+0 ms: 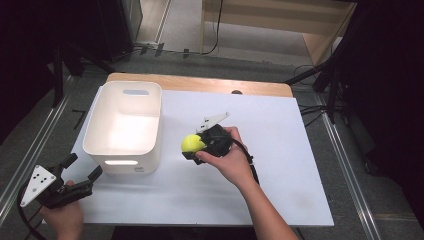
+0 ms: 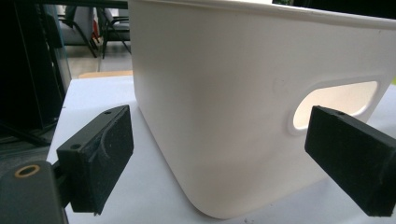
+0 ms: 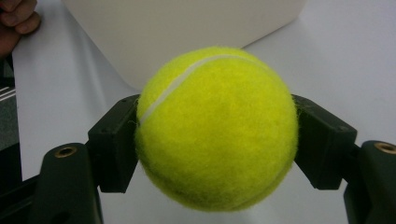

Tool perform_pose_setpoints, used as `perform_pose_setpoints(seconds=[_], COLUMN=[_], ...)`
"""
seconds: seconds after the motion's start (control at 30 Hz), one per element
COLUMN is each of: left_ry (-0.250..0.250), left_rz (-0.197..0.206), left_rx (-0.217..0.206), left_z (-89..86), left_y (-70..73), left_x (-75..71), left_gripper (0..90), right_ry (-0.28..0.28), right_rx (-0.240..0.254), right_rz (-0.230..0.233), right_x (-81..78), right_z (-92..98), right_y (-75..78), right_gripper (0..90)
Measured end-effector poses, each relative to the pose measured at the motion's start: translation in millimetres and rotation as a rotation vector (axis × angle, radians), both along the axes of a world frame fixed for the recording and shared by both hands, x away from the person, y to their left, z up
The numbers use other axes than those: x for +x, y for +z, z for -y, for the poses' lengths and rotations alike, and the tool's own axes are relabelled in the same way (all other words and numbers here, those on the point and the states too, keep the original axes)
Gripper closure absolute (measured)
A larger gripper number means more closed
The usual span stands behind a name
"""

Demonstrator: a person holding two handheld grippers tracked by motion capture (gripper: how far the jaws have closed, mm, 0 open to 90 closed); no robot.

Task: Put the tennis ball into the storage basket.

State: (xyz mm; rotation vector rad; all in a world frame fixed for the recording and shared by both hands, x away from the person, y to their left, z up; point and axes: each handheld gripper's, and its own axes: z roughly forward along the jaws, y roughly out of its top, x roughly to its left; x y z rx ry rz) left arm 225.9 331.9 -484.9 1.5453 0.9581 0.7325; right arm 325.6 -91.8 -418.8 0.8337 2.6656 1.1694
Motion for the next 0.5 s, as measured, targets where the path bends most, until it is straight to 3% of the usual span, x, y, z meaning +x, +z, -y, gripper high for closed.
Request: perform_pose_setpoints(seconds=[0.5], left_ry=[0.002], left_rz=[0.0], left_rx=[-0.002], left_z=[0.1], left_y=[0.0], left_x=[0.1], left_gripper=[7.9], right_ry=[0.023], right_rx=[-0.001], right_rz=[0.016], right_x=[5.6], right_z=[-8.4], right_y=[15.2], right_gripper=[24.3])
